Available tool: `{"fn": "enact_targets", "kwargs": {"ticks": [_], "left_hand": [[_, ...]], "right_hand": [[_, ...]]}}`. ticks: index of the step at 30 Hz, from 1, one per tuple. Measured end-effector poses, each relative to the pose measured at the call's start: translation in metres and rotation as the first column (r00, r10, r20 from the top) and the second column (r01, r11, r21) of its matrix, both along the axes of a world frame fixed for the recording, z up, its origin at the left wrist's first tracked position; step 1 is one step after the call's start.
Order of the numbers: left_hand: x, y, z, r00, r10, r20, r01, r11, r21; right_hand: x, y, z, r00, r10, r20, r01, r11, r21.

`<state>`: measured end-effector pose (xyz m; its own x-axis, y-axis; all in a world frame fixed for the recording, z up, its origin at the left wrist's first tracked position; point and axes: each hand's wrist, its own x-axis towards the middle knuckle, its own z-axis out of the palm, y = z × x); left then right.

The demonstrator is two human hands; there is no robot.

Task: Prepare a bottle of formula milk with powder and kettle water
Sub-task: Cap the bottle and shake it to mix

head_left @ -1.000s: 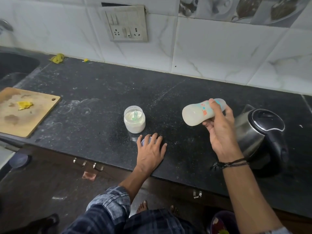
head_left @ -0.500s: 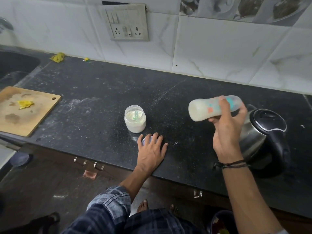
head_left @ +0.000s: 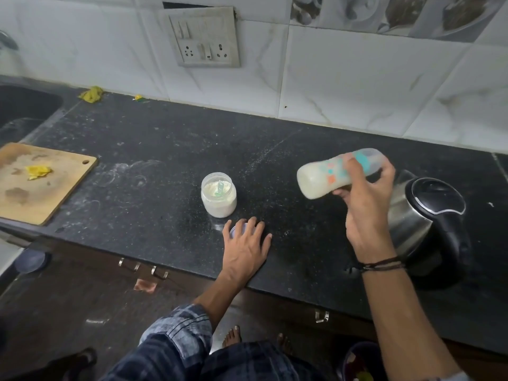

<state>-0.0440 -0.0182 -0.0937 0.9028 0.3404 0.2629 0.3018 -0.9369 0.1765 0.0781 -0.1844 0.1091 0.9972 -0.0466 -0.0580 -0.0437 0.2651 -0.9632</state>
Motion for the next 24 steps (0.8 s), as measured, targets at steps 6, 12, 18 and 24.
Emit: {"fn": "enact_targets", "kwargs": {"ticks": [6, 12, 18, 24], "left_hand": [[0.000, 0.001, -0.003, 1.000, -0.008, 0.011, 0.008, 1.000, 0.002], [-0.001, 0.000, -0.004, 1.000, -0.006, 0.024, 0.005, 1.000, 0.004], [-0.001, -0.001, 0.001, 1.000, 0.005, 0.018, -0.005, 1.000, -0.004], [0.000, -0.001, -0.001, 1.000, 0.006, 0.018, -0.006, 1.000, 0.004]], "right_hand": [[0.001, -0.006, -0.001, 0.993, 0.112, 0.047, -0.105, 0.987, -0.120], [0.004, -0.004, 0.006, 0.999, 0.047, 0.005, -0.046, 0.998, -0.038], [0.003, -0.005, 0.002, 0.998, -0.064, 0.022, 0.064, 0.998, 0.013], [-0.001, -0.007, -0.002, 0.999, 0.010, 0.053, -0.010, 1.000, -0.018]]}}
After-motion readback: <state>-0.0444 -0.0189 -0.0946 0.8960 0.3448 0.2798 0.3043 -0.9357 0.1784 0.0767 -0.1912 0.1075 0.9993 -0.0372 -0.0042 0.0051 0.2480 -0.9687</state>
